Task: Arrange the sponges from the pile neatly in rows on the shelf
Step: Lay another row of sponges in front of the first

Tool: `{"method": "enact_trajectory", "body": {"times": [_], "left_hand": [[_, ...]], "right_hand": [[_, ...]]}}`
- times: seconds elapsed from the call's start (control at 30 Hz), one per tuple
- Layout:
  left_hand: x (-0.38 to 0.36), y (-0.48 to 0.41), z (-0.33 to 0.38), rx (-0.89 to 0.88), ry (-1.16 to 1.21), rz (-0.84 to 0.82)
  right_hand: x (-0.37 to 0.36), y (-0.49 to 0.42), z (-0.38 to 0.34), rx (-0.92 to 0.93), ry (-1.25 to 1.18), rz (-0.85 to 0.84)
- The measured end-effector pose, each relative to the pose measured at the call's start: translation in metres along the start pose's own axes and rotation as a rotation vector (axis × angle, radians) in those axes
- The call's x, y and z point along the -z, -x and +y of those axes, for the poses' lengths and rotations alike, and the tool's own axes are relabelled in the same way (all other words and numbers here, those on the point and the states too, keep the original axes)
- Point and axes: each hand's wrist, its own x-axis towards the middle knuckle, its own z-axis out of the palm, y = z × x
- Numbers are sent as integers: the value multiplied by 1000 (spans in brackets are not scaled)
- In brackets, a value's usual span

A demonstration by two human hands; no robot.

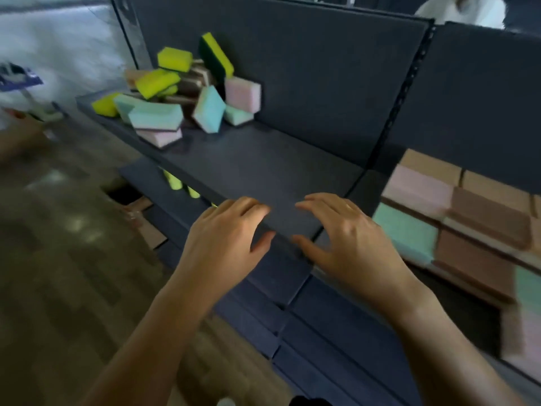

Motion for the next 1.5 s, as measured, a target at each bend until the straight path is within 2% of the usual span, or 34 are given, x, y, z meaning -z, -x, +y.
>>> {"method": "enact_trajectory", "body": {"times": [0.33, 0.53, 0.8, 1.0, 1.17, 1.33, 1.5], "left_hand": [[11, -83, -133, 64, -123, -66], [-5, -118, -173, 125, -113, -102], [-14, -140, -212, 215, -115, -39], [-15, -146, -245, 230, -145, -1], [-14, -159, -278, 178, -142, 31], [-13, -180, -321, 116, -83, -75], [-21, -204, -359, 22, -48, -240]], "right_hand": [[-54, -165, -52, -2, 17, -15], [-85, -236, -43, -28, 25, -116], [-125, -315, -33, -22, -151, -78], [-152, -358, -41, -134, -143, -89], [-169, -387, -50, -257, -158, -71], [-189, -412, -59, -424, -179, -77], [-186, -408, -65, -458, -242, -44]]}}
